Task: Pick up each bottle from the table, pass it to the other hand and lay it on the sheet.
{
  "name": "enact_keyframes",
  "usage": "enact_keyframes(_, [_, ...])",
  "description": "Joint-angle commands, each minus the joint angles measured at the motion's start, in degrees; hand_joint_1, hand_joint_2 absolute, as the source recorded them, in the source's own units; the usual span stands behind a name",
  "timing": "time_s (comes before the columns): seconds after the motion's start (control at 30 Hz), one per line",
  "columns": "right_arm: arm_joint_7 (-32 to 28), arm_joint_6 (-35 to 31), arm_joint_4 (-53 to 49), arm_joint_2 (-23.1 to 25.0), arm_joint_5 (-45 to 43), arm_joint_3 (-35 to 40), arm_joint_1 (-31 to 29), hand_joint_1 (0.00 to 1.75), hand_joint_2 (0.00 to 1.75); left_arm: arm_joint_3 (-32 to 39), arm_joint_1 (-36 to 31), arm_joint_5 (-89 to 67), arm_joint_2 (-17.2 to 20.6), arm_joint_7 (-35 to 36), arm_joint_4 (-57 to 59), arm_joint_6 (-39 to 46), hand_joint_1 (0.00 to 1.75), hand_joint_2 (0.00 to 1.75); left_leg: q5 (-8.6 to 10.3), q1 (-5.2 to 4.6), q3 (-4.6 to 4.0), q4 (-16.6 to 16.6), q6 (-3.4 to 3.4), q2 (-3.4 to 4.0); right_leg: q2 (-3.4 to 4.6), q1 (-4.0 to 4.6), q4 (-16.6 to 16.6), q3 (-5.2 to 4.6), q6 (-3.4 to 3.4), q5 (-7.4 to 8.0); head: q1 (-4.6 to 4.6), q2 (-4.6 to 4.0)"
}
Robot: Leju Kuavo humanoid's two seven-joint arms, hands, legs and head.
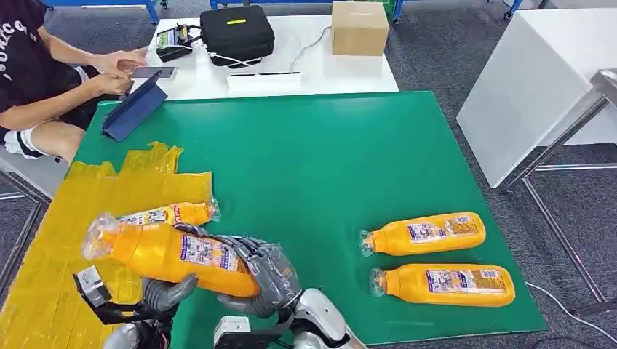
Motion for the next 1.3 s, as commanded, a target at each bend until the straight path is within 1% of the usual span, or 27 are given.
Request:
enact_keyframes(0.03, [-1.1, -2.0, 1.6, 0.9, -1.7, -1.5, 1.8, 0.00, 1.75, 2.9, -2.1, -0.1, -2.7, -1.6, -2.1, 2.2, 1.75, 1.75, -0.06, 0.02, 0.13, 0.0, 0.00, -0.03, -0.14, 0.03, -0.1, 0.19, 0.00, -0.08, 0.00, 0.00])
enact_keyframes(0.07, [-0.9, -2.3, 0.2, 0.7, -2.1, -2.1, 2.0, 0.00, 1.75, 3.0, -2.2, -5.1, -3.4, -4.4, -4.3, 6.5, 1.75, 1.75, -0.11, 0.02, 0.20, 0.0, 0.00, -0.02, -0.18, 0.04, 0.0, 0.27, 0.00, -0.15, 0.00, 0.00])
enact_keyframes(0.1, [-0.8, -2.1, -0.7, 0.5, -2.1, -2.2, 2.2, 0.00, 1.75, 2.8, -2.2, -5.3, -3.5, -3.9, -5.2, 6.9, 1.75, 1.75, -0.07, 0.05, 0.07, 0.0, 0.00, -0.05, -0.16, 0.06, 0.0, 0.14, 0.00, -0.09, 0.00, 0.00])
enact_keyframes(0.2, [-0.8, -2.1, -0.7, 0.5, -2.1, -2.2, 2.2, 0.00, 1.75, 2.8, -2.2, -5.3, -3.5, -3.9, -5.2, 6.9, 1.75, 1.75, -0.09, 0.01, 0.14, 0.0, 0.01, -0.07, -0.20, 0.03, 0.0, 0.21, 0.02, -0.13, 0.00, 0.00])
enact_keyframes(0.3, [-0.7, -3.9, -4.3, 0.2, -4.5, -5.0, 3.5, 0.00, 1.75, 2.4, -2.8, -19.8, -3.8, -6.8, -8.2, 21.3, 1.75, 1.75, -0.09, 0.01, 0.11, 0.0, 0.01, -0.03, -0.14, 0.02, 0.0, 0.18, 0.01, -0.12, 0.00, 0.00])
enact_keyframes(0.33, [-0.8, -4.1, -6.8, -0.3, -5.8, -6.5, 4.3, 0.00, 1.75, 1.8, -3.1, -27.7, -3.8, -6.6, -9.5, 29.5, 1.75, 1.75, -0.16, 0.02, 0.21, 0.0, 0.00, 0.00, -0.17, 0.05, 0.0, 0.29, 0.00, -0.19, 0.00, 0.00])
enact_keyframes(0.37, [-0.8, -4.1, -8.0, -0.6, -6.2, -7.2, 4.6, 0.00, 1.75, 1.4, -3.3, -30.4, -3.8, -6.2, -10.1, 32.3, 1.75, 1.75, -0.06, 0.02, 0.02, 0.0, 0.01, -0.12, -0.24, 0.03, 0.0, 0.11, 0.01, -0.12, 0.00, 0.00])
enact_keyframes(0.4, [-0.8, -3.8, -8.6, -0.8, -6.5, -7.4, 4.7, 0.00, 1.75, 1.3, -3.3, -30.5, -3.8, -5.9, -10.5, 32.5, 1.75, 1.75, -0.04, 0.03, -0.03, 0.1, 0.01, -0.16, -0.25, 0.04, 0.0, 0.05, 0.01, -0.10, 0.00, 0.00])
enact_keyframes(0.43, [-0.8, -3.8, -9.9, -0.9, -6.8, -8.3, 5.3, 0.00, 1.75, 1.2, -3.5, -37.2, -3.6, -5.5, -10.9, 38.4, 1.75, 1.75, -0.09, 0.02, 0.06, 0.1, 0.01, -0.19, -0.33, 0.04, 0.0, 0.17, 0.02, -0.17, 0.00, 0.00])
enact_keyframes(0.47, [-0.9, -4.0, -10.5, -0.8, -7.4, -9.0, 5.6, 0.00, 1.75, 1.2, -3.6, -41.3, -3.4, -5.5, -11.1, 42.1, 1.75, 1.75, -0.14, 0.00, 0.15, 0.1, 0.01, -0.16, -0.32, 0.02, 0.0, 0.25, 0.02, -0.22, 0.00, 0.00])
enact_keyframes(0.5, [-1.1, -4.1, -12.2, -0.8, -8.5, -10.4, 6.2, 0.00, 1.75, 0.5, -3.8, -47.8, -2.7, -4.6, -11.8, 47.6, 1.75, 1.75, -0.04, 0.02, 0.02, 0.0, 0.00, -0.10, -0.18, 0.03, 0.0, 0.09, 0.01, -0.09, 0.00, 0.00])
enact_keyframes(0.53, [-1.3, -3.9, -13.8, -1.0, -9.3, -11.9, 6.7, 0.00, 1.75, -0.2, -3.9, -53.6, -1.6, -2.9, -12.9, 52.0, 1.75, 1.75, -0.09, 0.01, 0.10, 0.0, 0.01, -0.10, -0.22, 0.02, 0.0, 0.18, 0.01, -0.14, 0.00, 0.00])
enact_keyframes(0.57, [-1.3, -3.4, -14.8, -1.1, -9.9, -13.0, 7.0, 0.00, 1.75, -0.4, -4.1, -59.6, -0.8, -0.2, -13.5, 54.7, 1.75, 1.75, -0.05, 0.01, 0.02, 0.0, 0.00, -0.10, -0.19, 0.02, 0.0, 0.10, 0.01, -0.10, 0.00, 0.00])
enact_keyframes(0.6, [-1.3, -3.1, -15.5, -1.1, -10.3, -13.8, 7.2, 0.00, 1.75, -0.3, -4.3, -65.0, -0.1, 2.0, -13.8, 56.5, 1.75, 1.75, -0.11, 0.01, 0.10, 0.1, 0.01, -0.15, -0.30, 0.03, 0.0, 0.21, 0.01, -0.18, 0.00, 0.00])
enact_keyframes(0.63, [-1.4, -2.6, -16.1, -1.2, -10.6, -14.5, 7.4, 0.00, 1.75, -0.4, -4.4, -67.6, 0.3, 3.8, -14.2, 56.9, 1.75, 1.75, -0.06, 0.00, 0.05, 0.0, 0.00, -0.09, -0.20, 0.01, 0.0, 0.11, 0.01, -0.11, 0.00, 0.00])
enact_keyframes(0.67, [-1.4, -2.7, -16.6, -0.9, -10.6, -15.6, 7.7, 0.00, 1.75, -0.2, -4.7, -76.2, 1.2, 8.1, -13.8, 57.6, 1.75, 1.75, -0.07, -0.01, 0.08, 0.0, 0.00, -0.09, -0.22, 0.01, 0.0, 0.14, 0.01, -0.13, -0.02, 0.00])
enact_keyframes(0.73, [-1.2, -2.3, -18.3, -0.9, -10.5, -17.6, 8.4, 0.00, 1.75, -0.3, -5.3, -96.2, 3.7, 19.0, -12.1, 54.8, 1.75, 1.75, -0.10, 0.01, 0.19, 0.0, 0.00, -0.06, -0.21, 0.03, 0.0, 0.26, 0.00, -0.14, -0.02, 0.00])
enact_keyframes(0.77, [-1.1, -2.1, -19.0, -0.8, -10.2, -18.3, 8.8, 0.00, 1.75, -1.0, -5.5, -100.8, 5.0, 22.3, -11.2, 52.0, 1.75, 1.75, -0.02, -0.03, 0.11, 0.0, 0.00, -0.05, -0.14, -0.01, 0.0, 0.15, 0.00, -0.07, -0.02, 0.00])
enact_keyframes(0.93, [-0.8, -1.4, -20.0, -0.6, -9.7, -19.2, 9.5, 0.00, 1.75, -2.6, -5.5, -101.7, 6.8, 24.8, -10.0, 51.0, 1.75, 1.75, -0.10, -0.01, 0.25, 0.0, -0.01, 0.02, -0.14, 0.02, 0.0, 0.28, -0.01, -0.13, -0.02, 0.00])
enact_keyframes(1.0, [-0.7, -1.6, -20.6, -0.4, -9.2, -20.1, 10.0, 0.00, 1.75, -4.1, -5.5, -103.3, 8.6, 26.8, -9.7, 44.9, 1.75, 1.75, -0.12, 0.01, 0.26, -0.1, 0.00, 0.00, -0.19, 0.04, -0.1, 0.29, -0.01, -0.15, -0.02, 0.00])
enact_keyframes(1.03, [-0.4, -1.4, -21.3, -0.4, -8.7, -21.1, 10.5, 0.00, 1.75, -5.1, -5.2, -104.6, 10.3, 28.4, -9.5, 41.8, 1.75, 1.75, -0.14, 0.00, 0.33, -0.1, 0.00, -0.02, -0.23, 0.03, -0.1, 0.36, -0.01, -0.18, -0.02, 0.00])
enact_keyframes(1.1, [-0.3, -0.8, -22.1, 0.0, -8.2, -22.5, 11.0, 0.00, 1.75, -6.5, -5.0, -106.7, 13.0, 32.0, -8.9, 37.5, 1.75, 1.75, -0.03, -0.02, 0.11, -0.1, 0.00, -0.01, -0.11, 0.00, -0.1, 0.11, 0.00, -0.05, -0.02, 0.00])
enact_keyframes(1.13, [-0.2, -0.7, -22.5, 0.0, -8.0, -22.9, 11.2, 0.00, 1.75, -7.9, -5.0, -106.7, 14.6, 33.9, -8.9, 36.9, 1.75, 1.75, -0.11, -0.02, 0.30, -0.1, 0.00, -0.01, -0.18, 0.01, -0.1, 0.33, 0.00, -0.14, -0.02, 0.00])
enact_keyframes(1.17, [0.0, -0.4, -23.2, 0.2, -7.8, -23.4, 11.7, 0.00, 1.75, -13.4, -6.0, -106.7, 20.5, 41.8, -9.0, 34.8, 1.75, 1.75, -0.06, -0.02, 0.18, -0.1, -0.01, 0.03, -0.10, 0.00, -0.1, 0.18, -0.01, -0.08, -0.02, 0.00])
enact_keyframes(1.23, [0.1, -0.5, -23.6, 0.1, -7.6, -23.8, 12.0, 0.00, 1.75, -13.7, -5.1, -106.7, 20.4, 41.5, -9.1, 33.9, 1.75, 1.75, -0.13, 0.01, 0.29, -0.1, -0.04, 0.01, -0.19, 0.03, -0.1, 0.31, -0.04, -0.18, -0.02, 0.00])
enact_keyframes(1.27, [0.1, -0.7, -23.8, 0.2, -7.6, -24.3, 12.1, 0.00, 1.75, -12.6, -4.2, -106.7, 19.7, 39.7, -9.2, 32.6, 1.75, 1.75, -0.08, 0.01, 0.17, -0.1, -0.02, 0.01, -0.13, 0.03, -0.1, 0.18, -0.02, -0.10, 0.00, 0.00])
enact_keyframes(1.3, [0.1, -0.7, -23.8, 0.2, -7.6, -24.5, 12.2, 0.00, 1.75, -12.1, -3.7, -106.7, 19.8, 39.0, -9.3, 32.3, 1.75, 1.75, -0.11, -0.02, 0.26, -0.1, -0.02, 0.04, -0.13, 0.00, -0.1, 0.23, -0.02, -0.14, 0.00, 0.00])
